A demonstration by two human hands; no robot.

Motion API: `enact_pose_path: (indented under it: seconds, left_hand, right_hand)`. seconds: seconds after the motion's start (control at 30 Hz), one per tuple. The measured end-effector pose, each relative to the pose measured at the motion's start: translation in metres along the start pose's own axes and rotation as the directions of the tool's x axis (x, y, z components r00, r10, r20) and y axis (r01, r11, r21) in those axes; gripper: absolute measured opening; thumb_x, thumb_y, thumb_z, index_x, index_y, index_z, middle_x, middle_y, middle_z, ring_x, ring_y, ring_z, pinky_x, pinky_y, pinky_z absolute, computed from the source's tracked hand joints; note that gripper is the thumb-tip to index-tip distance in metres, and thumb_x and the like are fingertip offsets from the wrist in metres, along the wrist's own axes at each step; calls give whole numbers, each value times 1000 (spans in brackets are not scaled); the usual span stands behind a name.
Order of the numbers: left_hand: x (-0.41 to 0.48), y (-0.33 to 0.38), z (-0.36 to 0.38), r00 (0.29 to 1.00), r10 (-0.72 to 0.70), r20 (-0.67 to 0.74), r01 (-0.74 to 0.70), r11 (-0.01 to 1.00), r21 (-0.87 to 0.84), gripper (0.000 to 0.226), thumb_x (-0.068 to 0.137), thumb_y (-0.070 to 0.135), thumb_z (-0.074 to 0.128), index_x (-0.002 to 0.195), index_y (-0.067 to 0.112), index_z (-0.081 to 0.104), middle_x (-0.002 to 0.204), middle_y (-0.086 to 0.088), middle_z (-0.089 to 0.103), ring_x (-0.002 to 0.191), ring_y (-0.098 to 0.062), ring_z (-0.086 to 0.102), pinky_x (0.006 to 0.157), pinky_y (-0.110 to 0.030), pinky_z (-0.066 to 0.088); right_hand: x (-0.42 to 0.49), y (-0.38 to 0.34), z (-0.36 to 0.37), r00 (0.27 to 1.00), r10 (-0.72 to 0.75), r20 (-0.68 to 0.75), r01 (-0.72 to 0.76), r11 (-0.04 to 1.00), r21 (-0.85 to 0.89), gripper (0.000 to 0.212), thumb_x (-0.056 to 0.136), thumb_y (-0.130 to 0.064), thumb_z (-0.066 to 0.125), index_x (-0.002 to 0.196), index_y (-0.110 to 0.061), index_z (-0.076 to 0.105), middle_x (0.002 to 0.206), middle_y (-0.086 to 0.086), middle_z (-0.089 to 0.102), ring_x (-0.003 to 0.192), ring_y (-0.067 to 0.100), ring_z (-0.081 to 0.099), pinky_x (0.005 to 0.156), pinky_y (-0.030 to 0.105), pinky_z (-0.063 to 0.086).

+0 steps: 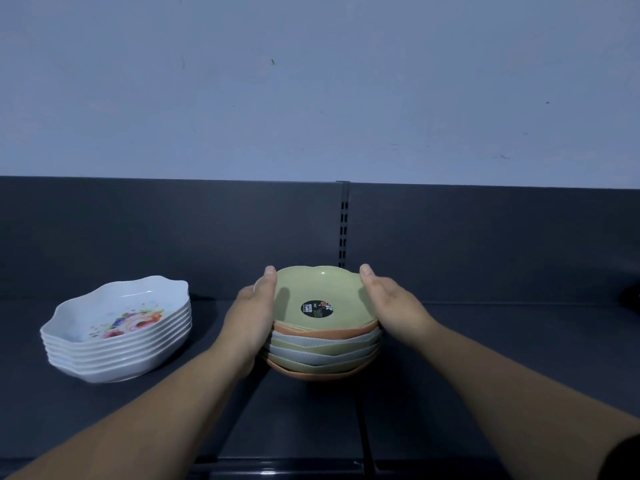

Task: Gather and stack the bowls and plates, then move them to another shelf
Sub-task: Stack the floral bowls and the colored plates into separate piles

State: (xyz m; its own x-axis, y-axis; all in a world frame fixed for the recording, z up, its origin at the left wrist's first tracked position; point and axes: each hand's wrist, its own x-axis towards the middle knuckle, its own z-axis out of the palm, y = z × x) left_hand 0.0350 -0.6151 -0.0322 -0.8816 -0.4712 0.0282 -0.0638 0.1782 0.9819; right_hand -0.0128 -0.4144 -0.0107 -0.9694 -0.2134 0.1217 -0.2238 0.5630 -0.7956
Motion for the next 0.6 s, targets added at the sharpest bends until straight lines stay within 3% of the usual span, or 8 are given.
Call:
enact_pose_path:
  seconds: [0.03, 0.1, 0.27, 0.37, 0.47, 0.53, 0.6]
  left_hand:
    - [1, 3, -1, 1000, 7, -19, -6, 1000, 22, 78, 78, 79, 27, 111, 18, 63, 106, -1, 68, 96, -21, 63, 79, -36, 47]
    - [7, 9, -3, 999, -16, -51, 18, 999, 41, 85, 74, 81, 24, 111, 14, 61, 108, -4, 66, 100, -25, 61, 90, -41, 47]
    - [17, 10, -11, 998, -38, -53, 39, 999, 7, 86, 69, 78, 31, 128, 18, 49, 123, -5, 59, 110, -27, 57, 99, -48, 45]
    - [18, 20, -12, 998, 37, -55, -37, 999, -5, 68, 84, 61, 45, 142, 26, 39, 139, 2, 48, 121, -23, 51, 103, -41, 41]
    - [22, 34, -11, 997, 39, 74, -42, 999, 33, 48, 97, 42, 46, 137, 17, 48, 129, 0, 53, 107, -18, 52, 87, -29, 39]
    - [24, 38, -11, 989, 6, 146, -22, 993, 114, 48, 98, 43, 44, 137, 15, 49, 130, -4, 54, 104, -19, 53, 89, -30, 39]
    - [28, 37, -10, 983, -5, 183, -34, 976, 213, 51, 99, 45, 39, 136, 12, 50, 124, -6, 57, 101, -19, 55, 97, -33, 41]
  right_hand:
    - [-2, 0, 3, 1000, -8, -6, 7, 999, -52, 83, 89, -74, 15, 115, -12, 63, 120, 5, 65, 114, 21, 57, 93, 35, 41]
    - [-3, 1, 8, 1000, 9, -11, -10, 996, -91, 87, 89, -74, 15, 107, -5, 65, 106, 12, 67, 97, 21, 59, 82, 34, 41]
    - [0, 1, 8, 993, 75, -96, -68, 995, 69, 77, 92, -69, 29, 124, -7, 61, 125, 13, 62, 114, 27, 57, 92, 39, 42]
    - [4, 8, 9, 990, 116, -84, -92, 965, 245, 68, 84, -76, 36, 113, -21, 65, 116, -3, 67, 108, 18, 59, 90, 36, 42]
    - [4, 9, 14, 990, 134, -45, -109, 929, 353, 57, 88, -70, 41, 101, -19, 64, 106, -6, 66, 102, 15, 60, 94, 36, 45]
    - [3, 7, 16, 993, 118, -11, -106, 923, 369, 57, 90, -67, 42, 102, -14, 61, 99, -8, 61, 98, 14, 57, 96, 36, 42]
    - [6, 5, 16, 995, 99, -18, -87, 934, 348, 59, 89, -69, 40, 104, -16, 60, 106, -6, 58, 104, 15, 53, 97, 34, 39]
